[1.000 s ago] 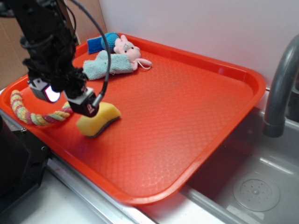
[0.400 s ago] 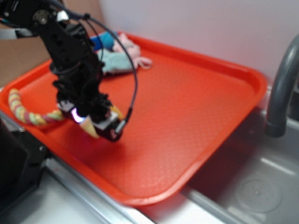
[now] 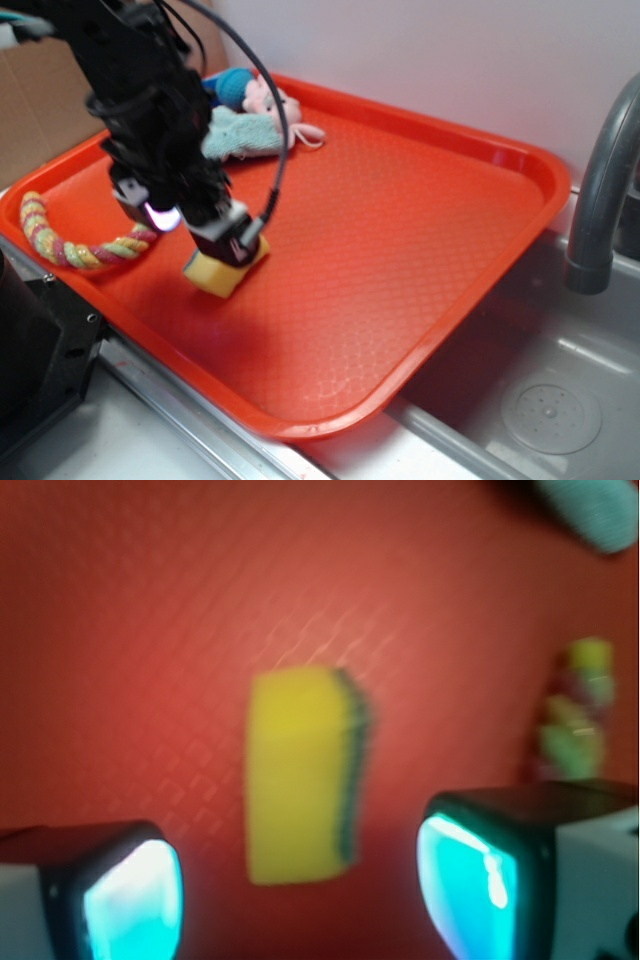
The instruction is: Grab the green sponge.
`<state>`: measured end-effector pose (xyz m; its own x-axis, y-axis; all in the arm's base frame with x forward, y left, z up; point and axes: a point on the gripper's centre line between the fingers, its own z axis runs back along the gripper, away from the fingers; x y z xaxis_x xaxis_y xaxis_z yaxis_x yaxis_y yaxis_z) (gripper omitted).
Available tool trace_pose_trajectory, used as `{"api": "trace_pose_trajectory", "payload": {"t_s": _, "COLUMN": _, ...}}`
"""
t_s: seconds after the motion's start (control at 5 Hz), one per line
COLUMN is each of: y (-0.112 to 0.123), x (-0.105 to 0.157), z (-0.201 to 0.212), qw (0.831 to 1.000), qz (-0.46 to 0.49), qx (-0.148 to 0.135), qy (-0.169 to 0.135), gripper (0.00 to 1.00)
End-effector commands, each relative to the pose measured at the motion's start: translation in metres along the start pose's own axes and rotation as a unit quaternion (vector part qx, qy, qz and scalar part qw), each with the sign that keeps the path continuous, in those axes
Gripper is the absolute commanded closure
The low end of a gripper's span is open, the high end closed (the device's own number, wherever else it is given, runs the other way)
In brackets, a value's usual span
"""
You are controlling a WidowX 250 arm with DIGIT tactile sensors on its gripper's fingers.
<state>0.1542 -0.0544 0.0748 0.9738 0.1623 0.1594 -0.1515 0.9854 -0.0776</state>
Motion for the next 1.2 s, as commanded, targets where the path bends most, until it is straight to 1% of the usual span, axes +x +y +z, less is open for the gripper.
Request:
{"api": "trace_pose_trajectory", "payload": {"t_s": 0.0, "y": 0.004, "x": 0.029, "z": 0.013, "qw": 0.999, "qz": 0.000, "qx": -0.039, "qy": -0.038, "gripper": 0.00}}
{"api": "trace_pose_trajectory", "payload": {"t_s": 0.2, "y": -0.004, "x": 0.032, "z": -0.013, "qw": 0.999, "qz": -0.018, "qx": -0.046, "qy": -0.010, "gripper": 0.00}}
{"api": "trace_pose_trajectory", "payload": {"t_s": 0.4, "y": -0.007, "x": 0.032, "z": -0.033, "qw": 0.999, "qz": -0.028, "qx": -0.037, "qy": 0.011, "gripper": 0.00}}
{"api": "trace_pose_trajectory", "payload": {"t_s": 0.6, "y": -0.010, "x": 0.028, "z": -0.038, "qw": 0.999, "qz": -0.035, "qx": -0.028, "qy": 0.019, "gripper": 0.73}}
{"api": "trace_pose_trajectory", "payload": {"t_s": 0.8, "y": -0.014, "x": 0.011, "z": -0.045, "qw": 0.999, "qz": -0.039, "qx": -0.012, "qy": 0.029, "gripper": 1.00}}
{"api": "trace_pose_trajectory", "payload": {"t_s": 1.0, "y": -0.014, "x": 0.021, "z": -0.047, "qw": 0.998, "qz": -0.045, "qx": -0.007, "qy": 0.037, "gripper": 1.00}}
